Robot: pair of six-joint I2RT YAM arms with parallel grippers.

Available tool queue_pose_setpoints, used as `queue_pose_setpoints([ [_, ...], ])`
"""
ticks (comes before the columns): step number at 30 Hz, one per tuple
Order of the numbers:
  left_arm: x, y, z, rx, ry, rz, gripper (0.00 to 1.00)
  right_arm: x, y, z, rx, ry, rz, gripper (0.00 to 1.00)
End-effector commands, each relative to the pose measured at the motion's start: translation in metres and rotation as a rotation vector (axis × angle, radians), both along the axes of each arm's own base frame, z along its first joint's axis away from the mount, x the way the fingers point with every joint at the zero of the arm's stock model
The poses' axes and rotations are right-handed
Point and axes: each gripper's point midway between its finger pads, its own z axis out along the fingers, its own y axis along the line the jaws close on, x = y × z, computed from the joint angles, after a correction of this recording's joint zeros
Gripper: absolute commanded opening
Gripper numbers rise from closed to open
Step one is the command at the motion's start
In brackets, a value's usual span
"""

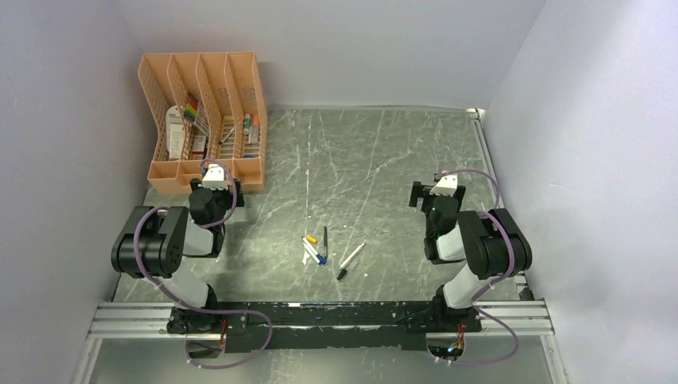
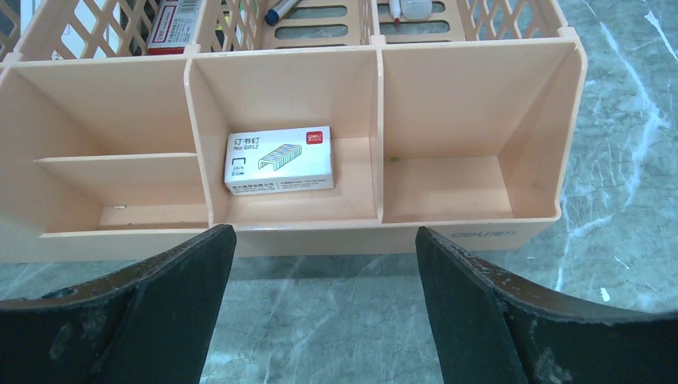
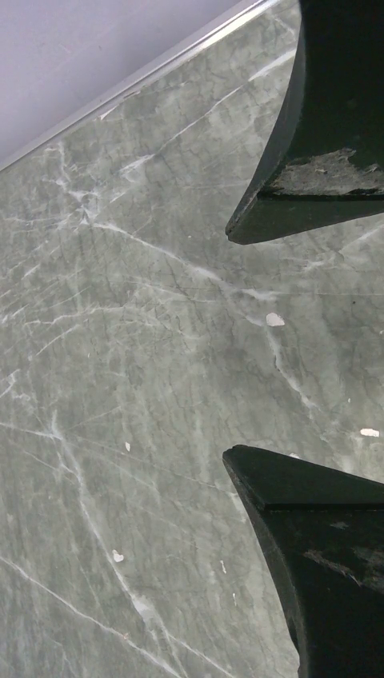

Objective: Insert the pens into the pen caps

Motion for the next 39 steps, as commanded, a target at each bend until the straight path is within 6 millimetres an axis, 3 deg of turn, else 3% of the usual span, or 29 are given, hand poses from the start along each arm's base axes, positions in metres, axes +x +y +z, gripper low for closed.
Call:
queue_pose_setpoints([
  [1, 0.007, -0.003, 0.007, 0.0, -0.026, -0.027, 0.94, 0.004, -0.002, 0.009, 0.007, -0.029, -0.007, 1.0],
  [8, 0.006, -0.003, 0.007, -0.002, -0.026, -0.026, 0.94, 0.008, -0.001, 0.004, 0.028, -0.003, 0.028, 1.0],
  [10, 0.006, -0.005, 0.008, 0.002, -0.03, -0.039, 0.94, 0.006, -0.006, 0.013, 0.031, -0.037, 0.015, 1.0],
  [15, 0.02, -0.011, 0.018, 0.02, 0.03, -0.078, 0.95, 0.007, 0.007, 0.065, 0.032, -0.076, 0.093, 1.0],
  [18, 0.021, -0.015, 0.028, 0.041, 0.032, -0.07, 0.94, 0.008, 0.032, 0.1, 0.123, -0.146, 0.21, 1.0],
  [22, 0.012, -0.022, 0.066, 0.022, -0.06, -0.005, 0.94, 0.006, 0.079, 0.139, 0.23, -0.165, 0.452, 1.0],
  [24, 0.012, -0.042, 0.092, -0.09, -0.13, -0.071, 0.94, 0.001, 0.096, 0.163, 0.352, -0.175, 0.519, 1.0],
  [25, 0.012, -0.055, 0.109, -0.139, -0.163, -0.116, 0.95, 0.001, 0.097, 0.168, 0.495, -0.143, 0.476, 1.0],
  [26, 0.013, -0.066, 0.123, -0.196, -0.172, -0.146, 0.95, 0.003, 0.095, 0.165, 0.618, -0.066, 0.402, 1.0],
  [29, 0.017, -0.101, 0.188, -0.376, -0.173, -0.273, 0.94, 0.007, 0.112, 0.15, 0.677, 0.154, 0.438, 1.0],
  [31, 0.012, -0.129, 0.245, -0.428, -0.181, -0.429, 0.94, 0.011, 0.111, 0.147, 0.688, 0.195, 0.413, 1.0],
  [32, 0.01, -0.135, 0.26, -0.427, -0.169, -0.466, 0.94, 0.01, 0.114, 0.147, 0.69, 0.196, 0.426, 1.0],
  [35, 0.015, -0.129, 0.277, -0.529, -0.15, -0.391, 0.94, -0.002, 0.132, 0.159, 0.73, 0.139, 0.568, 1.0],
  [37, 0.016, -0.112, 0.265, -0.641, -0.112, -0.252, 0.95, -0.012, 0.137, 0.182, 0.713, 0.032, 0.641, 1.0],
  [39, 0.012, -0.106, 0.262, -0.669, -0.126, -0.227, 0.94, -0.019, 0.139, 0.196, 0.7, -0.034, 0.677, 1.0],
])
